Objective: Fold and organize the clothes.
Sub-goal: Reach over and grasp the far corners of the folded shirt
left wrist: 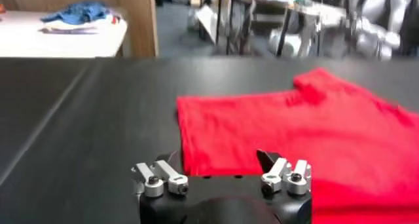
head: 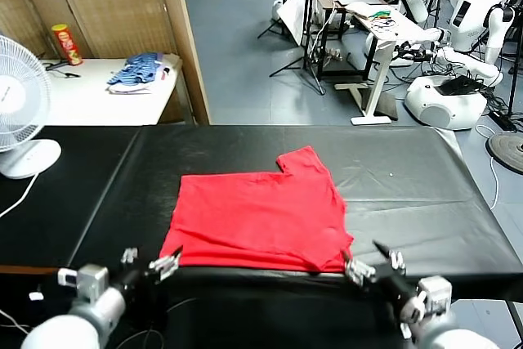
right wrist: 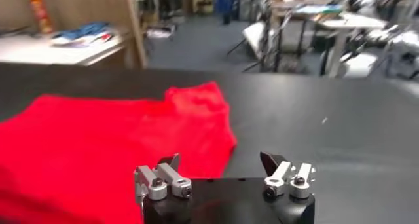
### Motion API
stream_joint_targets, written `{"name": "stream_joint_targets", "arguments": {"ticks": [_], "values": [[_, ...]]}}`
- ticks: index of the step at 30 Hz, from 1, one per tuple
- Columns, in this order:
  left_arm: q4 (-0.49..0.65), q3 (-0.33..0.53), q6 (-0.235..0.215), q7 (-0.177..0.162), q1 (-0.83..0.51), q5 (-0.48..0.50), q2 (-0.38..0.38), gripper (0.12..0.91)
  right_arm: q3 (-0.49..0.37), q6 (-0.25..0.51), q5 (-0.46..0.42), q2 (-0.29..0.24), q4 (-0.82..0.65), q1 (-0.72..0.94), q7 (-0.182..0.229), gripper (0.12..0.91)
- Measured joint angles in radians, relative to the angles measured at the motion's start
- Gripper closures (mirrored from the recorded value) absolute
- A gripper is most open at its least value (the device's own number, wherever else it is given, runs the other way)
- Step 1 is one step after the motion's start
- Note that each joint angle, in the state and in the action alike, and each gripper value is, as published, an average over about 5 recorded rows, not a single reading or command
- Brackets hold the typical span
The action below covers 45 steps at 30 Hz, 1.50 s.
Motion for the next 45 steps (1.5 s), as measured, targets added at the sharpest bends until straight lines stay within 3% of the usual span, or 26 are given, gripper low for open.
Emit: {"name": "stream_joint_targets", "arguments": {"ticks": [5, 13, 21, 27, 29, 32, 41, 45], "values": [[0.158, 0.080, 0.008, -0.032, -0.234, -0.049, -0.002, 0.232, -0.115, 0.009, -0.007, 0.012, -0.200, 0.221, 0.007, 0.227], [0.411, 0.220, 0.008, -0.038, -0.471, -0.057, -0.013, 0.232, -0.252, -0.005, -0.003, 0.064, -0.477, 0.470, 0.024, 0.227], [0.585, 0.303, 0.025, -0.035, -0.597, -0.067, -0.035, 0.232, -0.307, -0.010, -0.001, 0.140, -0.675, 0.614, 0.017, 0.227], [0.646, 0.330, 0.032, -0.020, -0.630, -0.066, -0.045, 0.233, -0.321, -0.041, 0.038, 0.177, -0.765, 0.678, 0.011, 0.232], [0.657, 0.336, 0.035, -0.013, -0.635, -0.063, -0.045, 0.254, -0.319, -0.059, 0.062, 0.185, -0.787, 0.692, 0.012, 0.271], [0.670, 0.341, 0.036, -0.005, -0.641, -0.059, -0.045, 0.368, -0.317, -0.072, 0.077, 0.192, -0.809, 0.704, 0.005, 0.390], [0.662, 0.350, 0.036, 0.018, -0.646, -0.057, -0.045, 0.852, -0.316, -0.016, 0.077, 0.192, -0.819, 0.703, -0.030, 0.856], [0.665, 0.351, 0.028, 0.020, -0.654, -0.051, -0.044, 0.902, -0.308, 0.042, 0.074, 0.186, -0.805, 0.692, -0.052, 0.902]]}}
